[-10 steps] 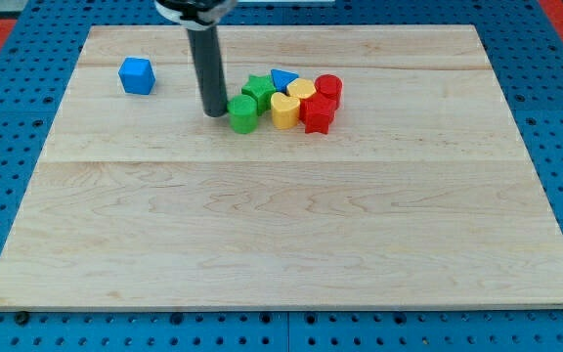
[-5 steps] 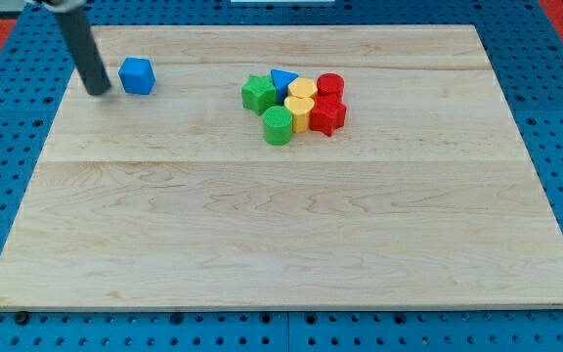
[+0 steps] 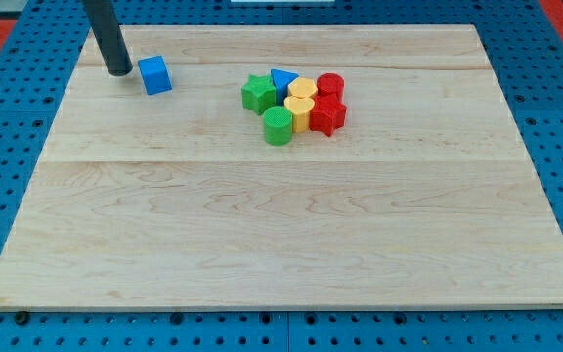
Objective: Move the blue cube closer to the green star
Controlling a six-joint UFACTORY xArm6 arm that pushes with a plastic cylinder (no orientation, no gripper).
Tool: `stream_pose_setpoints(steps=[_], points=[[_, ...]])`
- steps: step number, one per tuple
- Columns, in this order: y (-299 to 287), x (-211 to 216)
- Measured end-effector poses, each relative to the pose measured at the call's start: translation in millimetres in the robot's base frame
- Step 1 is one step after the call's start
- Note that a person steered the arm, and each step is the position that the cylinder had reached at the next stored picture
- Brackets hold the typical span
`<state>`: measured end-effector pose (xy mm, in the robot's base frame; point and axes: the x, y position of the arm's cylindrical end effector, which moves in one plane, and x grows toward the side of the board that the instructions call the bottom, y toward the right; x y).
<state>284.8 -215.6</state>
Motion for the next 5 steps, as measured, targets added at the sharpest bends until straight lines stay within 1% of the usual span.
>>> stream_pose_setpoints(steps=[1,2,3,4,5], points=[[30,8],[75,46],[125,71],[138,77],[112,51]])
